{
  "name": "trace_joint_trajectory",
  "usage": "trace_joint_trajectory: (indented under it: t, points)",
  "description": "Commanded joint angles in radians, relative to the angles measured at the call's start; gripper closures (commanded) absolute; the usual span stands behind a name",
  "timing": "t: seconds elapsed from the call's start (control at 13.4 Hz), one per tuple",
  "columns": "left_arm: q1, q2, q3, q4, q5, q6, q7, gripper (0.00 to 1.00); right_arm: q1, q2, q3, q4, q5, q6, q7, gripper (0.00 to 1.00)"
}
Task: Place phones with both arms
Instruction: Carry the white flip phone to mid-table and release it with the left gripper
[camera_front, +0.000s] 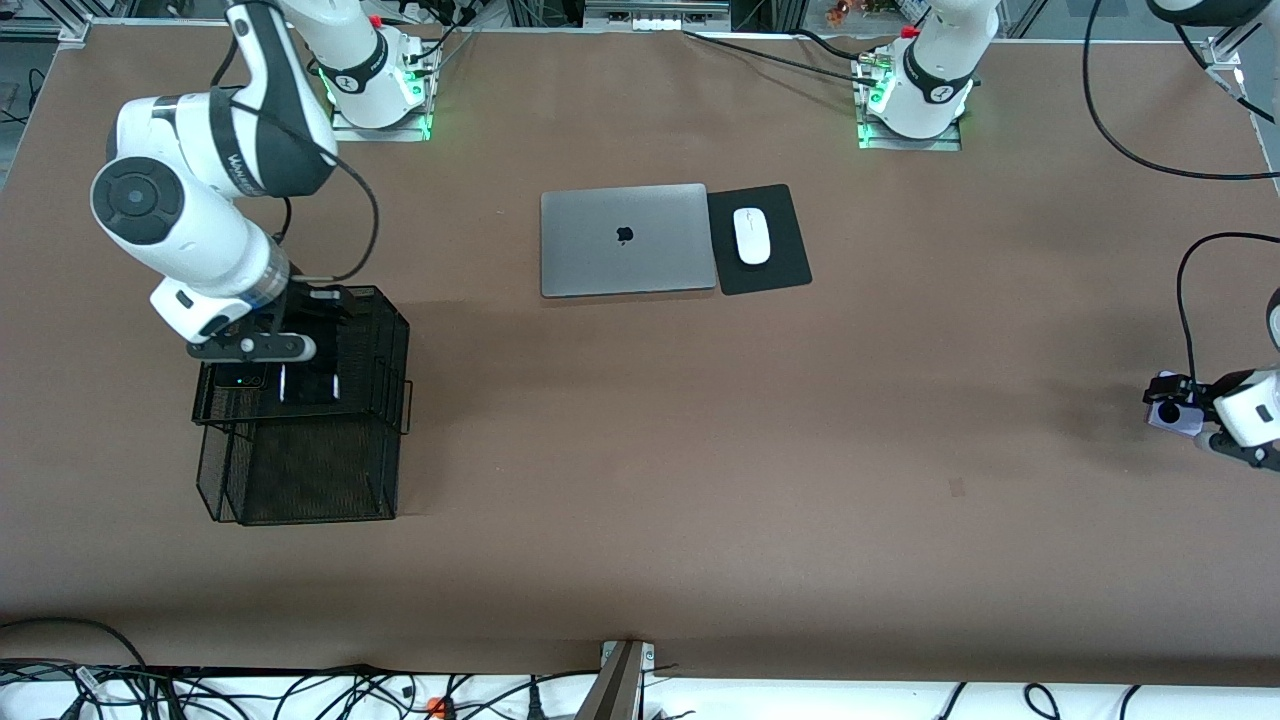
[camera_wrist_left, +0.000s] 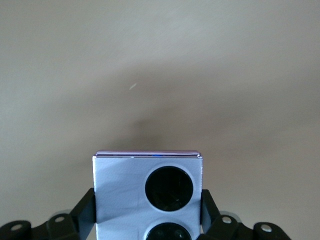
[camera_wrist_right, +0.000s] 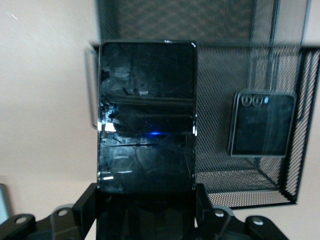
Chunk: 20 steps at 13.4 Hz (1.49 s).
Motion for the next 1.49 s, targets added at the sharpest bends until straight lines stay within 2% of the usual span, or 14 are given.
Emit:
trace_joint_trajectory:
  t: [0.0,0.15,0.45,0.67,0.75,0.82,0.89,1.12,1.19,1.42]
  points:
    - [-0.095,0.007,-0.001,0.059,-0.055,-0.07,-0.034,0.61,0.013,-0.05,0.002,-0.115,0.015,0.084,-0.005,1.0]
    - [-0.17,0.013,-0.001,0.059,-0.153,-0.071,-0.13,0.61,0.012,-0.017,0.001,-0.116,0.016,0.113,-0.005,1.0]
    - [-0.38,0.027,-0.001,0.053,-0.193,-0.07,-0.524,0.57,-0.007,0.025,0.001,-0.11,0.021,0.173,-0.011,1.0]
    - [-0.54,0.073,-0.001,0.054,-0.314,-0.032,-0.669,0.58,-0.014,0.063,0.001,-0.102,0.074,0.188,-0.011,0.98]
    - [-0.59,0.088,0.0,0.05,-0.363,0.025,-0.731,0.58,-0.016,0.065,0.001,-0.098,0.076,0.187,-0.011,0.62]
    - [-0.629,0.101,0.0,0.045,-0.382,0.083,-0.803,0.55,-0.016,0.066,0.001,-0.095,0.076,0.185,-0.011,0.05]
    - [-0.676,0.119,0.0,0.045,-0.393,0.147,-0.888,0.54,-0.018,0.066,0.001,-0.093,0.076,0.182,-0.011,0.0]
    - [-0.834,0.171,0.002,0.051,-0.397,0.289,-1.139,0.54,-0.019,0.054,0.001,-0.066,0.076,0.147,-0.017,0.0]
    - [-0.847,0.19,-0.003,0.05,-0.399,0.347,-1.176,0.54,-0.019,0.05,-0.001,-0.037,0.076,0.112,-0.029,0.0]
    - [-0.937,0.199,-0.008,0.042,-0.5,0.458,-1.203,0.54,-0.022,0.048,-0.004,0.113,0.076,-0.08,-0.028,0.0]
